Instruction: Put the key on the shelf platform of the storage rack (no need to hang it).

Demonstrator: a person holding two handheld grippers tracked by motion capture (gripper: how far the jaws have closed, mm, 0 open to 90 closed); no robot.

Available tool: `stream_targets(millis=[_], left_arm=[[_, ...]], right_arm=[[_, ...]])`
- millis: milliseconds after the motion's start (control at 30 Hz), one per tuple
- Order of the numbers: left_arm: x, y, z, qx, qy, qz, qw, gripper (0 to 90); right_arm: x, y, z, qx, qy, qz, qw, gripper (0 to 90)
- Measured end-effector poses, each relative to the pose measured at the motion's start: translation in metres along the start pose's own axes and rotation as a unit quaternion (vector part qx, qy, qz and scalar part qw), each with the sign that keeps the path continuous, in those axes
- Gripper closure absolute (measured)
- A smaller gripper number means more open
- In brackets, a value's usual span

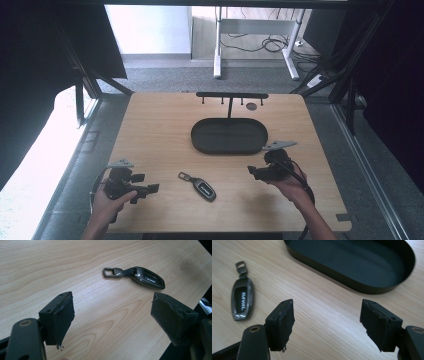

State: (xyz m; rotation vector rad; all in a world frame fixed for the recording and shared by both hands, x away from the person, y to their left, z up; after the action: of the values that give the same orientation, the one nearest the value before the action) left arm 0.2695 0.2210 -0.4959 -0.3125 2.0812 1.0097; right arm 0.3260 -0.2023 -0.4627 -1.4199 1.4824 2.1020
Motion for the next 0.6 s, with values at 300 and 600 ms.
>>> stream_targets(millis=[300,600], left_arm=[[-0.001,-0.001,0.000,0.002,-0.001,0.001,1.0000,19.1],[-0.001,-0.001,0.000,0.002,-0.003,0.002,1.0000,19.1]], right_arm=[[-0.018,-0.009,0.026,-0.031,0.038,0.021,0.9986,30.2],[-0.031,-0.026,0.052,-0.055,0.069,0.046,0.9950,30.8]])
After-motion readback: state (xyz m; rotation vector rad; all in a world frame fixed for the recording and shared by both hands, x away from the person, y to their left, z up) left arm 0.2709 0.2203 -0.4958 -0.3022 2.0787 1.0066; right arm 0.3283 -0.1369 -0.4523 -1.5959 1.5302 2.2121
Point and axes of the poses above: each handheld gripper's, and its own axes: y roughly backward along the jaws, x roughly out of its underside, z roughly to its left, the point moved 3 cm from there along -y, roughly forward along the jaws, and after that the axes turned 11 degrees about -z, right-handed, at the moved point
